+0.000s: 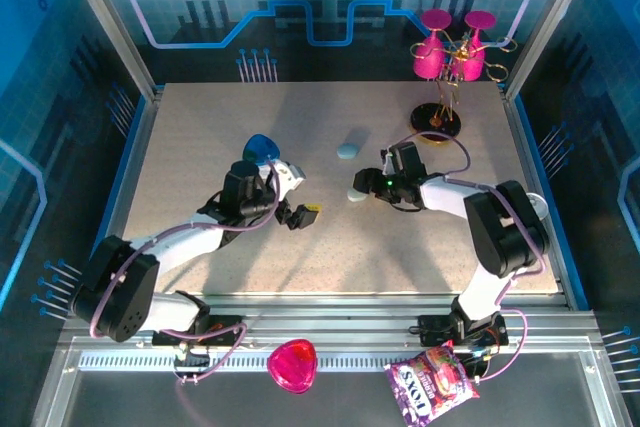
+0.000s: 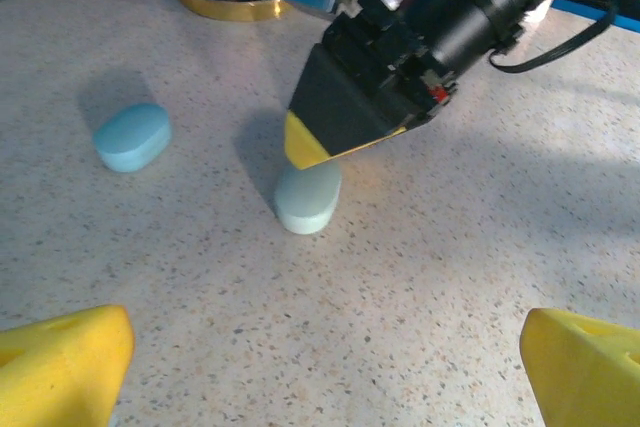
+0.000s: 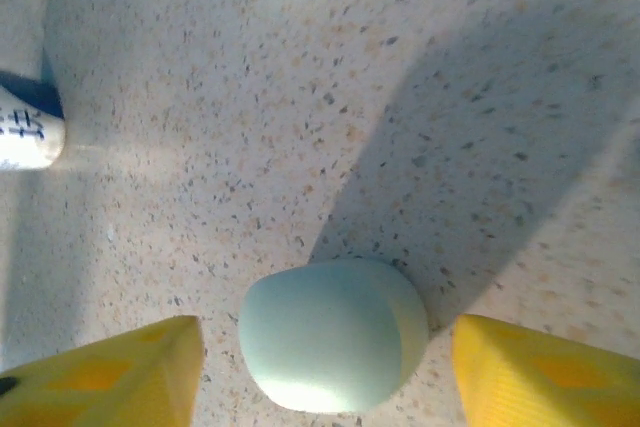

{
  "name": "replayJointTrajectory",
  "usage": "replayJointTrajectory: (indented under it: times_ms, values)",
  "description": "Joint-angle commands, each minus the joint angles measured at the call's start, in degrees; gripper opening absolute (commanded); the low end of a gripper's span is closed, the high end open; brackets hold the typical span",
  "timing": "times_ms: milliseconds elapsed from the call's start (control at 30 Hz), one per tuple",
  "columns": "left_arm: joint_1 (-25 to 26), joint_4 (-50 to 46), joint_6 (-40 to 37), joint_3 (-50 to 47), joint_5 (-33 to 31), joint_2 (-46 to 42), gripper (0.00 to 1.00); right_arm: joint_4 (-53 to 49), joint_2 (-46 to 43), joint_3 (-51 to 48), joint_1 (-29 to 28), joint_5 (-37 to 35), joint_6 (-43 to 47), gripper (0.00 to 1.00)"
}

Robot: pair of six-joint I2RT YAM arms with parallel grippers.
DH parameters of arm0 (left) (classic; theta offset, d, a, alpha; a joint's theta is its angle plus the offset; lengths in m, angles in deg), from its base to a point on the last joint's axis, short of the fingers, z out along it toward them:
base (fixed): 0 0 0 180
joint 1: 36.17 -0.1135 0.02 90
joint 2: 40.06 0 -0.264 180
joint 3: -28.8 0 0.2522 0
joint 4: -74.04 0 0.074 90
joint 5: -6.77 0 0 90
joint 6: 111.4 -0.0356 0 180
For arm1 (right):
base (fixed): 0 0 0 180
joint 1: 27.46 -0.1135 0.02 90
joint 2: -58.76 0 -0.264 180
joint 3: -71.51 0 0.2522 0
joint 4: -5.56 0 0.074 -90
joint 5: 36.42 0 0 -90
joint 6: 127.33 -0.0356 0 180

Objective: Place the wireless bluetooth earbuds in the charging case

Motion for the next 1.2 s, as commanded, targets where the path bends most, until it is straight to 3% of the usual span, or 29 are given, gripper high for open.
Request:
replayJointTrajectory:
  times_ms: [0, 233, 500, 700, 900, 1167]
  values:
    - [-1.61, 4.05, 3.89, 0.03, -4.77, -3.28, 0.99, -3.46, -6.92, -0.59, 1.23, -6.67, 5.85, 0.78]
    - [-5.44, 8.93, 8.01, -4.14, -23.48, -9.51, 0.99, -5.27, -19.68, -3.16, 3.58, -16.58, 15.71, 0.97]
    - [-12.04, 7.84, 9.34, -8.86, -35.7, -13.87, 0.99, 4.1, -29.65, -10.98, 7.65, -29.14, 29.64, 1.0]
    - [-16.0, 12.92, 9.32, -11.96, -37.18, -8.78, 0.99, 22.2, -27.22, -20.09, 10.03, -33.16, 40.41, 1.0]
    - [-18.36, 22.87, 10.55, -13.42, -36.68, -0.09, 0.99, 37.58, -17.97, -25.06, 12.96, -28.8, 39.36, 1.0]
    - [-22.1, 30.34, 13.84, -12.4, -33.59, 9.96, 0.99, 49.82, -9.11, -28.26, 15.15, -24.14, 38.08, 1.0]
